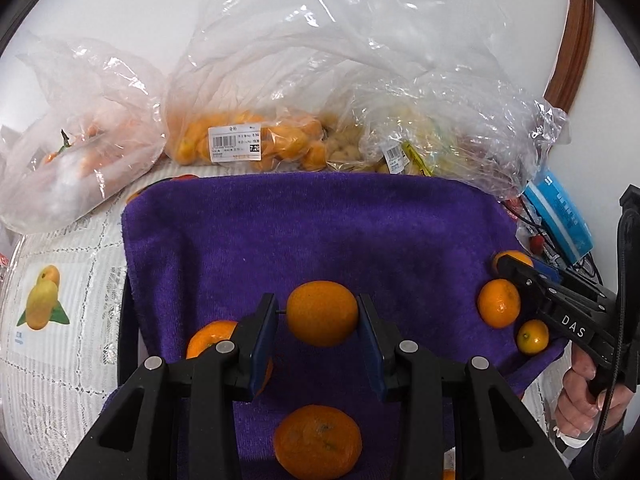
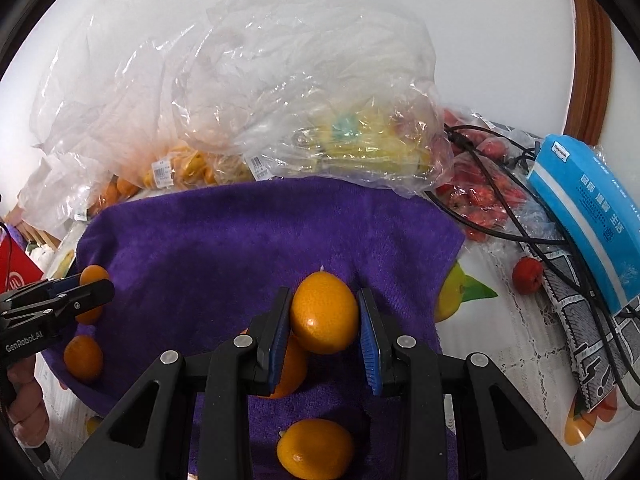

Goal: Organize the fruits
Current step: 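Lower the oranges onto the towel and open both grippers, then move both open grippers back toward the fruits on the table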

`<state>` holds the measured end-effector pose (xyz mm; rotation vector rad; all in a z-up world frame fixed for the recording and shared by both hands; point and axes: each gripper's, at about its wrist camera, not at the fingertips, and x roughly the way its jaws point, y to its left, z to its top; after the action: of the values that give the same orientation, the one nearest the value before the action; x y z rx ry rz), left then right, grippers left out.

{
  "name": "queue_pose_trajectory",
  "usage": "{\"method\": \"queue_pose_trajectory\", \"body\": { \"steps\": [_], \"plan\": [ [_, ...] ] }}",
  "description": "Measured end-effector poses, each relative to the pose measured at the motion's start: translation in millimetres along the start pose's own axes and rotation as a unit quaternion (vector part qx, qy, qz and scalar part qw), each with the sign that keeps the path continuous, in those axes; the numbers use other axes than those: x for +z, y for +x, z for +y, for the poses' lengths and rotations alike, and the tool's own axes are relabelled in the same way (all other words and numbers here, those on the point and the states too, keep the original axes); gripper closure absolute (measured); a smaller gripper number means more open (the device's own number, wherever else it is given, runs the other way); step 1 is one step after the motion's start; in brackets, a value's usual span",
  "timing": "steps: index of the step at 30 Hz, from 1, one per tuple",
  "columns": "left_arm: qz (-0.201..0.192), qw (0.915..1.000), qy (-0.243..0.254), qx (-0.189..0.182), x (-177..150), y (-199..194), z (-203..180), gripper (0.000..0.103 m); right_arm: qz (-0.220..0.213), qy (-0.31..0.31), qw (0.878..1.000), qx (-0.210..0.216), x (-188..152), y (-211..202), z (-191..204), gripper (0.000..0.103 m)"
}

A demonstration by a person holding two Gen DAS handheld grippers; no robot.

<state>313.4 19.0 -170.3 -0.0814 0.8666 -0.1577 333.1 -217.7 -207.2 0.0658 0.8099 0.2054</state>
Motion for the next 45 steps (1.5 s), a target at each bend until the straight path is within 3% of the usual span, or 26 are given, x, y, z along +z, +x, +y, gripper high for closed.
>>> {"method": "queue_pose_trajectory", "body": {
  "steps": [22, 27, 37, 45],
  "plan": [
    [0.019, 0.9996, 0.011, 0.015, -1, -6, -9, 0.063, -0.015, -0.007, 1.000, 0.007, -1, -17, 0, 0.070],
    [0.005, 0.9994, 0.024, 0.024, -2, -31, -13, 0.058, -0.018, -0.017, 1.000, -0.004, 1, -34, 5, 0.069],
    [-0.046, 0.9988, 0.014, 0.008, -21, -107, -18, 0.053, -0.035, -0.020, 0.999, -0.003, -5, -103, 22, 0.044],
    [-0.082, 0.9963, 0.022, -0.012, -48, -151, -22, 0.053, -0.052, -0.049, 0.997, -0.017, -24, -152, 39, 0.043]
  ]
}}
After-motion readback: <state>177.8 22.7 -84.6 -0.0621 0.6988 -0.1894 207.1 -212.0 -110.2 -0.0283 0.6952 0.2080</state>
